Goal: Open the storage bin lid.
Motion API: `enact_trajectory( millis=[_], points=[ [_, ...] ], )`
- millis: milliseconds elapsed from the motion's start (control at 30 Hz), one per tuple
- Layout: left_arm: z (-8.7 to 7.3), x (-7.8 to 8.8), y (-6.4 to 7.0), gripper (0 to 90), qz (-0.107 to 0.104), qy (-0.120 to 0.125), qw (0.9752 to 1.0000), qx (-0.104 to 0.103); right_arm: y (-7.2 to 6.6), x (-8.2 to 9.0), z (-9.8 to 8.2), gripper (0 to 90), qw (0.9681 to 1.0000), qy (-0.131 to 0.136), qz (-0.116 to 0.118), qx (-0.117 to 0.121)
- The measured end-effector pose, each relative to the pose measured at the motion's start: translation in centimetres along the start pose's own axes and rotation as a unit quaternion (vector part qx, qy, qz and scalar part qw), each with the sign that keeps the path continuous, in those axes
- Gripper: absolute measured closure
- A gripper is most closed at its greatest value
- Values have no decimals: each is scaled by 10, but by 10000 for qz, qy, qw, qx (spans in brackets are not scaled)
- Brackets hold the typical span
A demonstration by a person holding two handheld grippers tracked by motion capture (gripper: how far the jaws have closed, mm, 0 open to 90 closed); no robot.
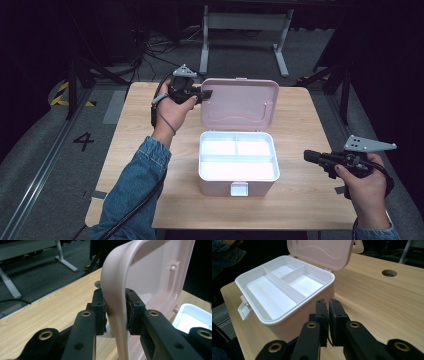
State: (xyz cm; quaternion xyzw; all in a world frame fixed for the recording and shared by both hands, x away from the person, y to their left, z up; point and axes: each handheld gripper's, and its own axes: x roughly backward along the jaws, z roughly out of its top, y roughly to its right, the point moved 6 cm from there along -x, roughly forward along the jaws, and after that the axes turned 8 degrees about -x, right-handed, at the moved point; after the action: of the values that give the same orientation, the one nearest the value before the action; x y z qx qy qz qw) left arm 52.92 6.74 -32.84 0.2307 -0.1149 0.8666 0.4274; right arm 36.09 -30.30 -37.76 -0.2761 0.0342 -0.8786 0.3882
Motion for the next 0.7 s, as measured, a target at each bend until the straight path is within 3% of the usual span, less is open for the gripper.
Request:
enact_trajectory(
  millis=[533, 700],
  points=[
    [-12, -32, -24, 717, -188, -188, 9980, 575, 10, -7, -5, 854, 9999, -110, -8, -93],
    [-18, -39, -28, 704, -69, -415, 9979, 489, 10, -6, -5, 852, 9999, -92, 5, -123]
  ],
)
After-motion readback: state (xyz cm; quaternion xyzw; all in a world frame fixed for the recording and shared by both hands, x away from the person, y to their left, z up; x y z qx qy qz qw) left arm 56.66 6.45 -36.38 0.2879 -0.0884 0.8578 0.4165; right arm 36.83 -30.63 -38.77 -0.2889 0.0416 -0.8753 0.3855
